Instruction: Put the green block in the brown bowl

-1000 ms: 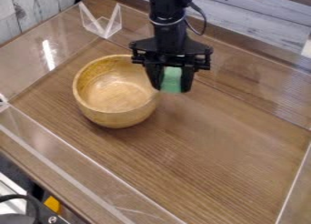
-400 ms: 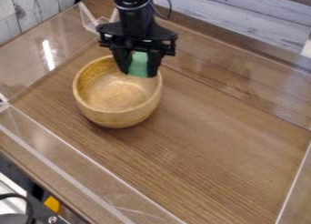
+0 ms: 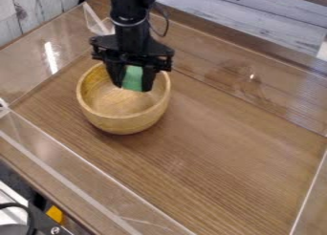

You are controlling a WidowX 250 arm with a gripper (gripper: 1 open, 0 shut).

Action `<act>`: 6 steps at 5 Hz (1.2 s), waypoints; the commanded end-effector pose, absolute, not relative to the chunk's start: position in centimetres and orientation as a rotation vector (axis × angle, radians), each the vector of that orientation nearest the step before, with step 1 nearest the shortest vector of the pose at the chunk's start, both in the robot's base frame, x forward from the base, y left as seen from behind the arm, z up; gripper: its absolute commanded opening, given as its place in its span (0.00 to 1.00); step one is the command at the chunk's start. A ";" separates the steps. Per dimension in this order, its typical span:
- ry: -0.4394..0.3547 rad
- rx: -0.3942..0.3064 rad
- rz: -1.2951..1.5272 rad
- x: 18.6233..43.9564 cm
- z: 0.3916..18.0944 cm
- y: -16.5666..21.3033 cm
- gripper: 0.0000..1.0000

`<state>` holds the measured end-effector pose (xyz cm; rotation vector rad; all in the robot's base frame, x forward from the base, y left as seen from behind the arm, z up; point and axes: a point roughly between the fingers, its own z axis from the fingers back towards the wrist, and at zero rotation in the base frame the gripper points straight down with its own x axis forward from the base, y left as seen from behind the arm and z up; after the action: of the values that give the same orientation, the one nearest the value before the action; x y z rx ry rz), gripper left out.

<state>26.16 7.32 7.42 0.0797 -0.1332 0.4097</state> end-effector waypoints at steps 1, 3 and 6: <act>-0.161 0.109 0.451 25.9 7.8 8.2 0.00; -0.124 0.115 0.374 24.8 6.0 8.7 0.00; -0.050 0.082 0.351 25.7 5.6 7.5 0.00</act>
<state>24.72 7.38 4.10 0.0776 0.0119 0.3544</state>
